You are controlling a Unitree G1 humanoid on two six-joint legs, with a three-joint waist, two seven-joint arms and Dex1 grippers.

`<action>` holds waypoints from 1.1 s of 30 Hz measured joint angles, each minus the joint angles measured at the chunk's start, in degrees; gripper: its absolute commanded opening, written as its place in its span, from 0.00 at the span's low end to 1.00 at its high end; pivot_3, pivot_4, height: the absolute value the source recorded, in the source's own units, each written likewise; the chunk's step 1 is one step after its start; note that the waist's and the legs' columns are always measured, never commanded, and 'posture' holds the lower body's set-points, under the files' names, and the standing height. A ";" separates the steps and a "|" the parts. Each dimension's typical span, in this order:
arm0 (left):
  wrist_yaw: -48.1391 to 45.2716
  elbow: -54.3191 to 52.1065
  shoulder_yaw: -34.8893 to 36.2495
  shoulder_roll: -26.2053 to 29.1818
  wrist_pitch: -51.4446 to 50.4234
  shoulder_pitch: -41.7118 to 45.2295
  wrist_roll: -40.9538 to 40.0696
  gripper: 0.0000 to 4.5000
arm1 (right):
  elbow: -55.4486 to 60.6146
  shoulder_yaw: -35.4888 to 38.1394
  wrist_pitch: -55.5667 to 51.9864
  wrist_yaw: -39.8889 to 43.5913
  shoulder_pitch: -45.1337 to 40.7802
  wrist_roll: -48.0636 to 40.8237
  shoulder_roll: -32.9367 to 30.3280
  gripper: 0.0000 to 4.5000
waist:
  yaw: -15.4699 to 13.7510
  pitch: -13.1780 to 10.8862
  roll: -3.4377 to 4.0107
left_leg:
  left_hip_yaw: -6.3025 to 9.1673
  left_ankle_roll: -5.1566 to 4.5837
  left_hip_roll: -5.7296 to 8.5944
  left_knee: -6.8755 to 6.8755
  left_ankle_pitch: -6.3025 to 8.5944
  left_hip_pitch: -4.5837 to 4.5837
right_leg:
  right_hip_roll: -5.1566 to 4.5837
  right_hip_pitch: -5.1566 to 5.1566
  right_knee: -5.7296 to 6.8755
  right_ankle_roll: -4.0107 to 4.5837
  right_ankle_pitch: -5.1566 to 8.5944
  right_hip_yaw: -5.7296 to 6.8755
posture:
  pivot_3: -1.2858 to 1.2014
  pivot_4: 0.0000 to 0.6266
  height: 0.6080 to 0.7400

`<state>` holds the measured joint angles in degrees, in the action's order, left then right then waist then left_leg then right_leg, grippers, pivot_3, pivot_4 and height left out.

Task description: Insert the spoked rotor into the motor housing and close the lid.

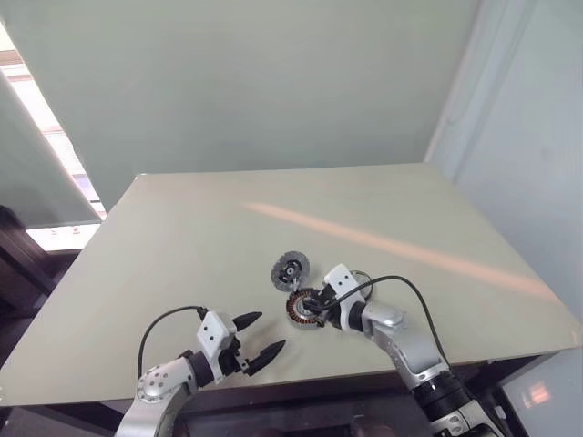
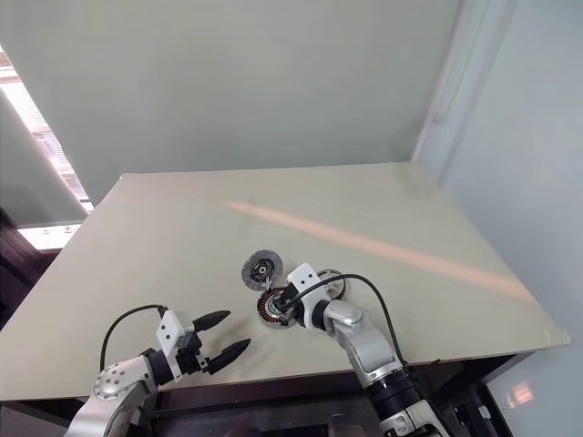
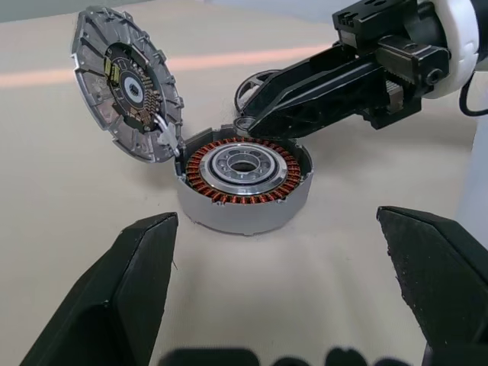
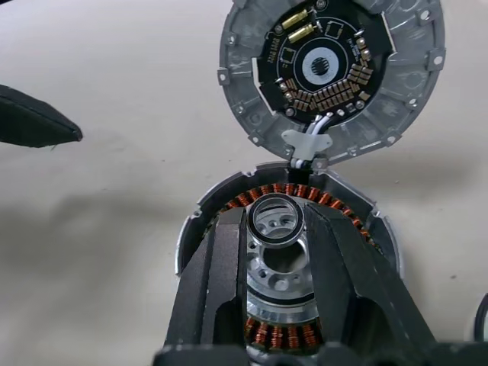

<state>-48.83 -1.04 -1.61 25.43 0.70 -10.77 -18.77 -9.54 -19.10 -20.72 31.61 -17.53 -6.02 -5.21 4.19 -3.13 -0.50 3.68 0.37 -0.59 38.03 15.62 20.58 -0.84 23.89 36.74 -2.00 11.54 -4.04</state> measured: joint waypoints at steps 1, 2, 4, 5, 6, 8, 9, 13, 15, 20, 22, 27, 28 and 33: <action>0.06 0.00 0.02 0.00 0.00 -0.06 0.00 1.00 | -0.30 0.00 0.14 -0.13 0.00 0.12 0.02 0.18 | 0.00 0.00 0.00 | 0.00 0.00 0.00 0.00 0.00 0.00 | 0.00 0.00 0.00 0.00 0.00 0.00 | 0.52 0.00 1.00; 0.12 0.00 0.05 0.00 0.00 -0.17 0.00 1.00 | -0.73 0.00 0.33 -0.18 -0.01 0.34 0.06 0.18 | 0.02 0.00 0.00 | 0.00 0.00 0.00 0.00 0.00 0.00 | 0.00 0.00 0.00 0.00 0.00 0.00 | 0.52 0.00 1.00; 0.19 0.00 0.06 0.00 0.01 -0.32 0.00 1.00 | -1.37 0.00 0.49 -0.20 -0.03 0.51 0.11 0.18 | 0.05 0.00 0.00 | 0.00 0.00 0.00 0.00 0.00 0.00 | 0.00 0.00 0.00 0.00 0.00 0.00 | 0.52 0.00 1.00; 0.21 0.00 0.06 0.00 0.01 -0.35 0.00 1.00 | -1.67 0.00 0.59 -0.20 -0.08 0.53 0.17 0.18 | 0.06 0.00 0.00 | 0.00 0.00 0.00 0.00 0.00 0.00 | 0.00 0.00 0.00 0.00 0.00 0.00 | 0.52 0.00 1.00; 0.23 0.00 0.06 0.00 0.01 -0.35 0.00 1.00 | -1.90 0.00 0.68 -0.20 -0.13 0.54 0.23 0.18 | 0.07 0.00 0.00 | 0.00 0.00 0.00 0.00 0.00 0.00 | 0.00 0.00 0.00 0.00 0.00 0.00 | 0.52 0.00 1.00; 0.27 0.00 0.06 0.00 0.01 -0.36 0.00 1.00 | -2.50 0.00 0.87 -0.19 -0.34 0.56 0.38 0.18 | 0.08 0.00 0.00 | 0.00 0.00 0.00 0.00 0.00 0.00 | 0.00 0.00 0.00 0.00 0.00 0.00 | 0.52 0.00 1.00; 0.30 0.00 0.06 0.00 0.01 -0.37 0.00 1.00 | -2.68 0.00 0.95 -0.19 -0.39 0.58 0.41 0.18 | 0.08 0.00 0.00 | 0.00 0.00 0.00 0.00 0.00 -0.01 | 0.00 0.00 0.00 0.00 0.00 0.00 | 0.52 0.00 1.00; 0.37 -0.01 0.06 0.00 0.01 -0.46 0.00 1.00 | -3.98 0.00 1.50 -0.20 -0.64 0.82 0.65 0.18 | 0.08 0.00 0.01 | 0.00 0.00 0.00 0.00 0.00 0.00 | 0.00 0.00 0.01 0.00 0.00 0.00 | 0.52 0.00 1.00; 0.39 -0.01 0.06 0.00 0.01 -0.50 0.00 1.00 | -4.78 -0.01 1.88 -0.21 -0.83 1.18 0.98 0.18 | 0.09 0.00 0.01 | 0.00 0.00 0.00 0.00 0.00 0.00 | 0.01 0.00 0.01 0.00 0.00 0.00 | 0.52 0.00 1.00; 0.74 -0.04 0.07 0.00 0.01 -0.78 0.00 1.00 | -5.92 0.00 2.56 -0.21 -1.07 1.71 1.36 0.18 | 0.09 0.00 0.01 | 0.00 0.00 0.00 0.00 0.00 -0.01 | 0.01 0.00 0.01 0.00 0.00 -0.01 | 0.52 0.00 1.00; 0.79 -0.07 0.07 0.01 0.01 -0.93 0.00 1.00 | -6.34 0.00 2.68 -0.20 -1.12 1.72 1.50 0.18 | 0.09 0.00 0.01 | 0.00 0.00 0.00 0.00 0.00 -0.01 | 0.00 0.00 0.01 0.00 0.00 0.00 | 0.52 0.00 1.00; 0.82 -0.25 0.07 0.02 0.01 -1.22 0.00 1.00 | -7.59 0.00 3.09 -0.20 -1.23 1.77 1.50 0.18 | 0.09 0.00 0.01 | 0.00 0.00 0.00 -0.01 0.00 -0.01 | 0.00 0.00 0.01 0.00 0.00 0.00 | 0.52 0.00 1.00; 0.82 -0.30 0.07 0.03 0.01 -1.27 0.00 1.00 | -7.77 0.00 3.15 -0.20 -1.24 1.78 1.50 0.18 | 0.09 0.00 0.01 | 0.00 0.00 0.00 -0.01 0.00 -0.01 | 0.00 0.00 0.01 0.00 0.00 0.00 | 0.52 0.00 1.00; 0.83 -0.47 0.07 0.03 0.00 -1.55 0.00 1.00 | -8.49 0.00 3.69 -0.19 -1.47 1.80 1.54 0.18 | 0.09 0.00 0.01 | 0.00 0.00 0.00 0.00 0.00 -0.01 | 0.01 -0.01 0.01 0.00 0.00 0.00 | 0.52 0.00 1.00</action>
<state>-48.00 -1.51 -1.54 25.46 0.70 -12.32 -18.77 -18.03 -19.10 -17.03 31.42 -19.00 -4.22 -3.67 4.28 -3.13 -0.49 3.68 0.36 -0.59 38.02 15.62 20.57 -0.84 23.89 36.75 -2.00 11.54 -4.04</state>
